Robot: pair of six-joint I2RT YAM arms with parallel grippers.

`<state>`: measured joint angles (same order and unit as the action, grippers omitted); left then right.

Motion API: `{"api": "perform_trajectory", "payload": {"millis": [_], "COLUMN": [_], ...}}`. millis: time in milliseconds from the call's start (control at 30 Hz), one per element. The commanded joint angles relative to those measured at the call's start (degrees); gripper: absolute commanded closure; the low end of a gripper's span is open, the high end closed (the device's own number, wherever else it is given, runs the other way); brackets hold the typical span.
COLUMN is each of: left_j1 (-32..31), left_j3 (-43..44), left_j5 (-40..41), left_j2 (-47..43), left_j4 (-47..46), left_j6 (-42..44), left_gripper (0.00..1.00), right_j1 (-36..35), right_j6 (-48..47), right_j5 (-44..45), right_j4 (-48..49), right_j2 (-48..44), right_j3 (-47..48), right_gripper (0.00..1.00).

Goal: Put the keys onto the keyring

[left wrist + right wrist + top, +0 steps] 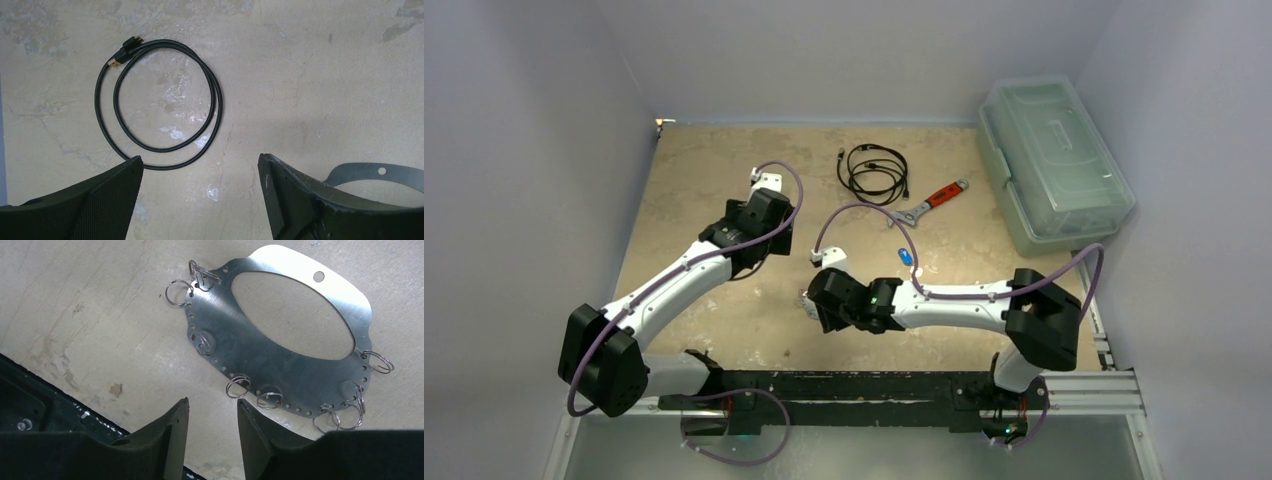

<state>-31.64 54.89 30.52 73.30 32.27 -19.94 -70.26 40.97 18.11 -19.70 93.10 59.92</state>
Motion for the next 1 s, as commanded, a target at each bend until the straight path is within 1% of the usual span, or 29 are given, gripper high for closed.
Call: {"api": "perform_trajectory", "payload": {"millis": [0,167,267,333,567,967], "left_j1": [0.2,0.4,0.3,0.4,0.3,0.1], "left_j3": [1.9,1.7,1.6,1.6,1.6,1.6], "left_j5": [-1.9,-2.8,-2.8,-3.0,-4.1,-5.6], "left_j2": [-0.9,-1.5,-1.9,-2.1,-2.3,-1.8], "left_j4": [-1.3,-1.5,-1.5,-1.5,-1.6,-1.8], "left_j6": [-0.3,-0.1,0.1,0.1,0.4,1.0], "left_gripper": [0.17,0.17,0.17,0.17,0.18,0.20], "right_j1": [-0.4,-0.8,-0.8,-0.8,-0.8,-0.8], "right_j6": [1.6,3.1,4.3,6.7,10.4,11.3], "right_j5": [2.7,2.6,2.6,3.2,3.5,4.9], "right_j4": [0.4,1.4,2.0,0.7,0.1,-1.3], "right_j2": [0.6,2.6,3.8,4.8,6.8,8.1], "right_j3": [2.0,1.9,2.1,2.6,3.0,3.4], "right_gripper": [0.57,0.59,0.63,0.66,0.68,0.73]}}
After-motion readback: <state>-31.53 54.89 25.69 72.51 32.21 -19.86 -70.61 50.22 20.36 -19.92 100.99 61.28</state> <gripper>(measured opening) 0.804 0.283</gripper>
